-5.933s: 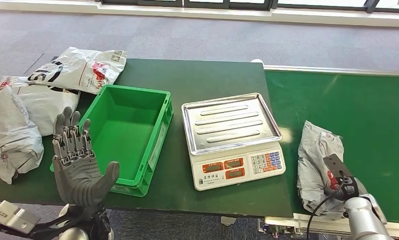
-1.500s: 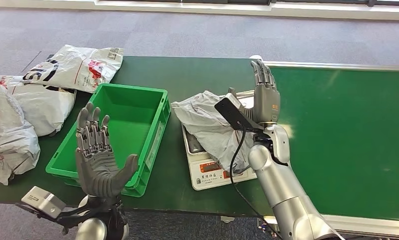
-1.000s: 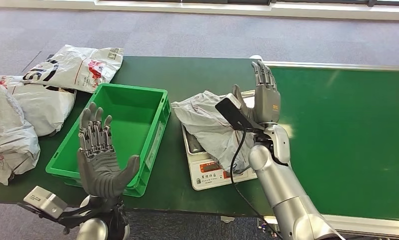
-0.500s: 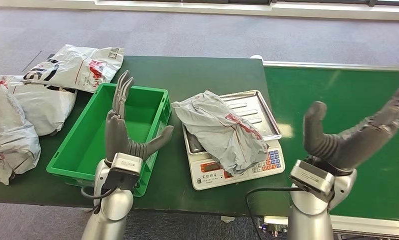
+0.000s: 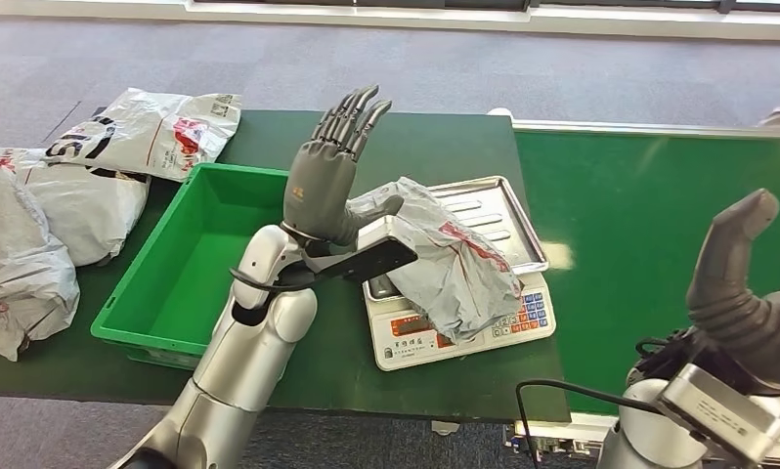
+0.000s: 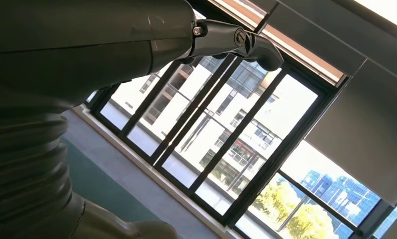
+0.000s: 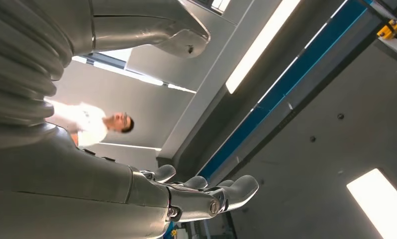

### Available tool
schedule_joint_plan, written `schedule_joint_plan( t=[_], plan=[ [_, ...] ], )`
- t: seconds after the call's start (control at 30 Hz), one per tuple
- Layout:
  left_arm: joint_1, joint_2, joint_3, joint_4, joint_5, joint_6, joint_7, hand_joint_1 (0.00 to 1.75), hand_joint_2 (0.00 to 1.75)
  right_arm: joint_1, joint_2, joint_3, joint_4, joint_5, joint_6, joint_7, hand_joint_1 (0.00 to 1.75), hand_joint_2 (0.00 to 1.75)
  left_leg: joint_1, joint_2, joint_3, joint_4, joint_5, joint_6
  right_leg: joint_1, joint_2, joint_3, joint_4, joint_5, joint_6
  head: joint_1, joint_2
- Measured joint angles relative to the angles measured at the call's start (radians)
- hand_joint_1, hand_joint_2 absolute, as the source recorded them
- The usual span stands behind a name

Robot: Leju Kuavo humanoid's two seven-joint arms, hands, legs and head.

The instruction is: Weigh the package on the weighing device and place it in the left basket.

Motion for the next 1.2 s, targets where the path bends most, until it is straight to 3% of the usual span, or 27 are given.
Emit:
schedule_joint_plan(
  t=[0.73,0.83,1.0,1.2],
  plan=[
    [-0.052,0.010,-0.016,0.096,-0.002,0.001,0.000,0.00,1.75,0.002,0.000,-0.006,-0.017,0.001,0.000,0.003,0.00,1.75,0.000,0.001,-0.001,0.000,0.000,0.000,0.000,0.000,0.000,0.000,0.000,0.000,0.000,0.000],
    [-0.071,0.013,-0.030,0.120,-0.008,-0.037,-0.008,0.00,1.75,0.002,0.000,-0.007,-0.017,-0.002,0.000,0.003,0.00,1.75,0.000,0.000,-0.001,0.000,0.000,0.000,0.000,0.000,-0.001,0.000,0.000,0.000,0.000,0.000],
    [-0.151,0.011,-0.084,0.273,0.007,-0.243,-0.085,0.00,1.75,0.001,0.000,-0.007,-0.013,-0.006,0.002,-0.002,0.00,1.75,0.000,0.000,-0.001,0.000,0.000,0.001,-0.001,-0.001,-0.001,0.000,0.000,0.000,0.000,0.000],
    [-0.265,-0.020,-0.137,0.549,0.027,-0.241,-0.148,0.00,1.75,-0.005,0.000,-0.010,-0.009,-0.009,0.003,-0.011,0.00,1.75,0.000,0.000,-0.001,0.000,0.001,0.001,-0.001,-0.001,-0.001,0.000,0.001,0.001,0.000,0.000]
  ],
)
